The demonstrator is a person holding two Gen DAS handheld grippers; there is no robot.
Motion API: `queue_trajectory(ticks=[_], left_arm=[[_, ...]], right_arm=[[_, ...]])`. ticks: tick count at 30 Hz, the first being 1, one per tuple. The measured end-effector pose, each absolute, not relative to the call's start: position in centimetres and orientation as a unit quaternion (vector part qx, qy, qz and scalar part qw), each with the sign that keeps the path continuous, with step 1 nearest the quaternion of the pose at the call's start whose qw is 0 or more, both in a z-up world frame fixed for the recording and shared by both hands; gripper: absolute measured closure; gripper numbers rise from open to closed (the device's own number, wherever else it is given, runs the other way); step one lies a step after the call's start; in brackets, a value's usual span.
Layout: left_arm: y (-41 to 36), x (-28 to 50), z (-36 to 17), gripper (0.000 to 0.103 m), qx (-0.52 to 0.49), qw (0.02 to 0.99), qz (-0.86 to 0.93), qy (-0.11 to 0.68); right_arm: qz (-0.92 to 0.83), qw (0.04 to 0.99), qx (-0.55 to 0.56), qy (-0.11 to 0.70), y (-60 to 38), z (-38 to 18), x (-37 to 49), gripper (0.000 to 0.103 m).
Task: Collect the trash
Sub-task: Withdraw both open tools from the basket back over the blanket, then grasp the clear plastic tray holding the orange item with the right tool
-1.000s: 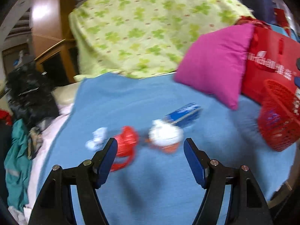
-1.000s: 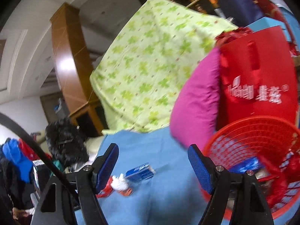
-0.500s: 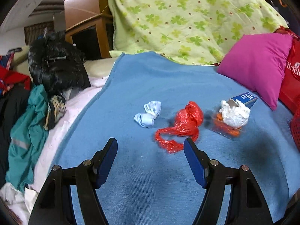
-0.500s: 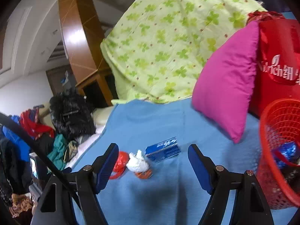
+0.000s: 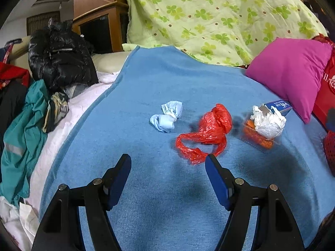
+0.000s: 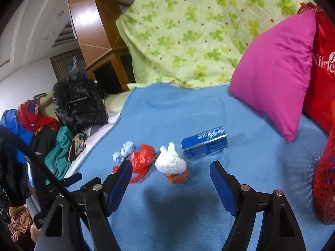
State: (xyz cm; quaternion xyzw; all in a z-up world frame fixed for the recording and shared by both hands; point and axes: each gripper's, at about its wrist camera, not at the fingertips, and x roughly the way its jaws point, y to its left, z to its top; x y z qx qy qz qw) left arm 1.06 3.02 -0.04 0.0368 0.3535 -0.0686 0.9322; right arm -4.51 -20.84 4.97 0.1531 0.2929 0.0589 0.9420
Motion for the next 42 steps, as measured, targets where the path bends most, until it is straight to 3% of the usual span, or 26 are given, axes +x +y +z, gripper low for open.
queue_trajectory(ticks=[18,22,25,38,42], left_arm=[[3.7,1.3,-0.8,0.029,0.026,0.922,-0.064,0.382],[3.6,1.3,-0.9,0.029,0.03,0.921,-0.063,0.382],[3.7,1.3,-0.9,0.029,0.034,0.922,-0.06,0.381],[3.6,1.7,-0.8,0.029,0.035,0.926,-0.061,0.372],[3.1,1.9,-0.8,0.029,0.038,0.926,-0.066,0.371]], right_arm=[[0.041,0.919,0.144,0.364,-18.6,0.2,4.1,0.026],[0.04,0.912,0.148,0.379,-18.1,-0.9,5.5,0.037],[0.035,0.912,0.132,0.387,-17.5,-1.2,5.6,0.059],[0.028,0.916,0.207,0.343,-23.0,1.4,0.2,0.061],[-0.012,0.912,0.185,0.365,-24.6,1.1,-0.7,0.061]])
